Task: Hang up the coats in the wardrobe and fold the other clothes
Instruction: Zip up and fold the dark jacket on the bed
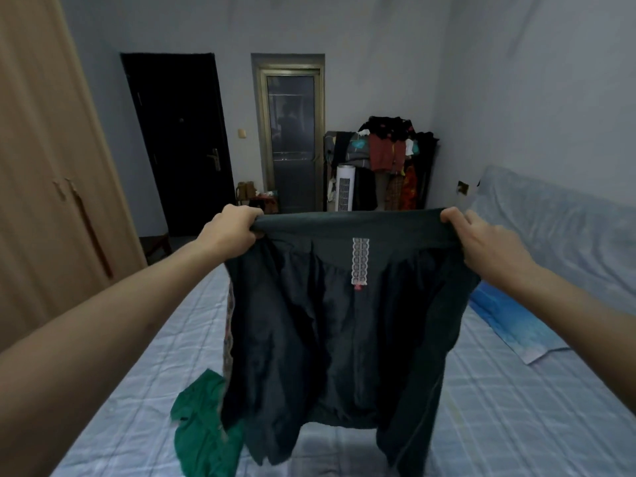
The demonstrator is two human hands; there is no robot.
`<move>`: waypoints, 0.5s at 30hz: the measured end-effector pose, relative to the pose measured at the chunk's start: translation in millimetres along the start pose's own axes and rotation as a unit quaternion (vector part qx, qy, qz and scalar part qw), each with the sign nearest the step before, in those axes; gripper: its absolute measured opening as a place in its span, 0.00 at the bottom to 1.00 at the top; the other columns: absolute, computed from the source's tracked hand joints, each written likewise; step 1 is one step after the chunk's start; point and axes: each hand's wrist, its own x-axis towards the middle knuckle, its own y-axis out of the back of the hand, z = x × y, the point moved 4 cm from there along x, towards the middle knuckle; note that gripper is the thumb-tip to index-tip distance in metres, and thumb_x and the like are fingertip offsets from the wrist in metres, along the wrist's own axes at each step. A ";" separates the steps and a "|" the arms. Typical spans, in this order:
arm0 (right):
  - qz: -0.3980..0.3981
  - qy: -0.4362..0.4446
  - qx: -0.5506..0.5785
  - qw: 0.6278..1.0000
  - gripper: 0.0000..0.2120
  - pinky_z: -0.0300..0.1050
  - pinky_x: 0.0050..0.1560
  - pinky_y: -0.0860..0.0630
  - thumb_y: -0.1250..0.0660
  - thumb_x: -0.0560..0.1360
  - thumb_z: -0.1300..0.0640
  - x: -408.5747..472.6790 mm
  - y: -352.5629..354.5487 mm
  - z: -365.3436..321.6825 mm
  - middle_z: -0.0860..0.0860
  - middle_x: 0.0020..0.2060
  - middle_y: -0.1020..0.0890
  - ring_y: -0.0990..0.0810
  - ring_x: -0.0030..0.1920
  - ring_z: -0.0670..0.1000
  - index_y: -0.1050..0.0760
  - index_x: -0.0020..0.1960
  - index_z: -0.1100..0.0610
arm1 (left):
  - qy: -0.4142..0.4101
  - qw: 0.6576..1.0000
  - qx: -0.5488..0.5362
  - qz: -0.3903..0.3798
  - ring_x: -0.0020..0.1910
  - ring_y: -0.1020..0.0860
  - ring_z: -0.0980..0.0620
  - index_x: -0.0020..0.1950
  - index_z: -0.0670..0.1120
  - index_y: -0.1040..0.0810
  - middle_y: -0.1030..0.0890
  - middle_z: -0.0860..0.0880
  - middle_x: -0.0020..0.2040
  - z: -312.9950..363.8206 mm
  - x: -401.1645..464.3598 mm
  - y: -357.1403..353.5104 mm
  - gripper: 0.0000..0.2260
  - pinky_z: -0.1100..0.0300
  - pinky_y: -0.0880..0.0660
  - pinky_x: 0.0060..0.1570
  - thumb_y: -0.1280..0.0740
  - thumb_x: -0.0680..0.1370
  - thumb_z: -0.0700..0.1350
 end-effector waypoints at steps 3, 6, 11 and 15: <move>0.064 0.019 0.010 0.998 0.22 0.50 0.24 0.32 0.36 0.72 0.67 0.6 2.5 17.0 0.60 0.49 0.30 0.26 0.24 0.63 0.38 0.61 0.52 | -0.007 0.998 0.050 0.041 0.46 0.23 0.41 0.47 0.56 0.27 0.23 0.47 0.46 0.9 3.8 8.1 0.05 0.48 0.26 0.41 0.34 0.77 0.46; 0.076 -0.014 0.055 0.995 0.20 0.55 0.29 0.29 0.37 0.73 0.65 7.6 -5.1 28.7 0.62 0.52 0.27 0.24 0.29 0.68 0.36 0.62 0.52 | -0.001 0.995 0.081 0.049 0.45 0.24 0.41 0.49 0.56 0.25 0.24 0.47 0.45 4.8 15.2 12.9 0.04 0.51 0.31 0.39 0.35 0.78 0.47; -0.116 -0.026 0.206 0.971 0.13 0.48 0.45 0.26 0.37 0.75 0.64 47.3 -58.5 32.8 0.58 0.43 0.18 0.20 0.43 0.60 0.27 0.53 0.48 | 0.049 0.991 0.056 -0.107 0.47 0.22 0.45 0.56 0.53 0.20 0.21 0.47 0.48 -4.2 64.7 -25.6 0.08 0.50 0.23 0.48 0.33 0.78 0.49; -0.411 -0.095 0.351 0.836 0.13 0.54 0.58 0.23 0.26 0.66 0.52 74.5 -127.4 56.6 0.51 0.50 0.16 0.17 0.53 0.55 0.19 0.50 0.43 | 0.047 0.935 0.091 -0.340 0.47 0.20 0.50 0.50 0.50 0.20 0.18 0.48 0.51 -30.7 104.0 -92.2 0.10 0.55 0.24 0.54 0.29 0.75 0.55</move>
